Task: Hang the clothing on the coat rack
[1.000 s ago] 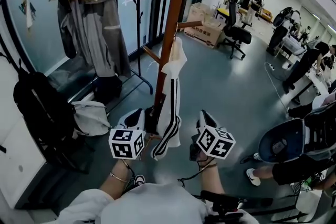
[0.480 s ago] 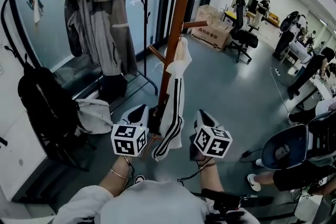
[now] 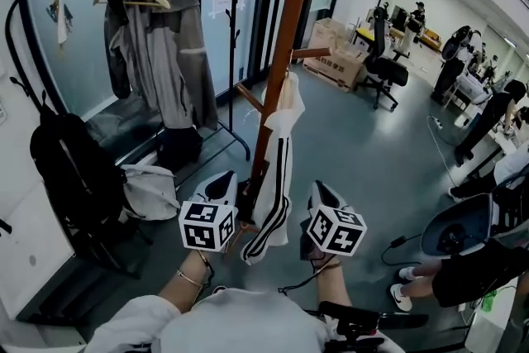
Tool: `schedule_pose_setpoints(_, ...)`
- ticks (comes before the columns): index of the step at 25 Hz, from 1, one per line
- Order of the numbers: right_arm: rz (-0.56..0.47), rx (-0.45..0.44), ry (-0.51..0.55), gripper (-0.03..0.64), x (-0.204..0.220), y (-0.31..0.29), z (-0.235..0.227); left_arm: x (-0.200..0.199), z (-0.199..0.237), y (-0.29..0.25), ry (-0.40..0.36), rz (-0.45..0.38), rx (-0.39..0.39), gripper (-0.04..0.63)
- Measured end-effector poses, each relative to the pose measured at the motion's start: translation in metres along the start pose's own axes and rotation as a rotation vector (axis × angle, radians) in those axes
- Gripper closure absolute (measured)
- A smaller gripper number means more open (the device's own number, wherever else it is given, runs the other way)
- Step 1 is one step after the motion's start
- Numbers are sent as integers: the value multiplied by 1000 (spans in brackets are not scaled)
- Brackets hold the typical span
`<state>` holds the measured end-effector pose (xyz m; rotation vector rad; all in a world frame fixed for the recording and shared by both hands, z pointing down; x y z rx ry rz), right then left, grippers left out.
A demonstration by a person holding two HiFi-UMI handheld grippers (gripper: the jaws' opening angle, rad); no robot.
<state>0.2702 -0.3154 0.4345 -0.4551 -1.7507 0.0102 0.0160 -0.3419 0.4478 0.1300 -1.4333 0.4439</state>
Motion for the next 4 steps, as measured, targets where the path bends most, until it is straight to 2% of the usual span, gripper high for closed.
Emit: schedule_pose_setpoints(4, -3, 3, -10, 594, 2, 1, -5, 0, -3, -2, -3, -3, 6, 587)
Point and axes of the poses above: the fingertips, and each gripper's own axes: y backward along the fingers, z to its left, x out of its underside, the point moved 8 cm from there along y, backward along the fingers, and after that the axes turned 7 degrees about -x, right-handed, at the moved point
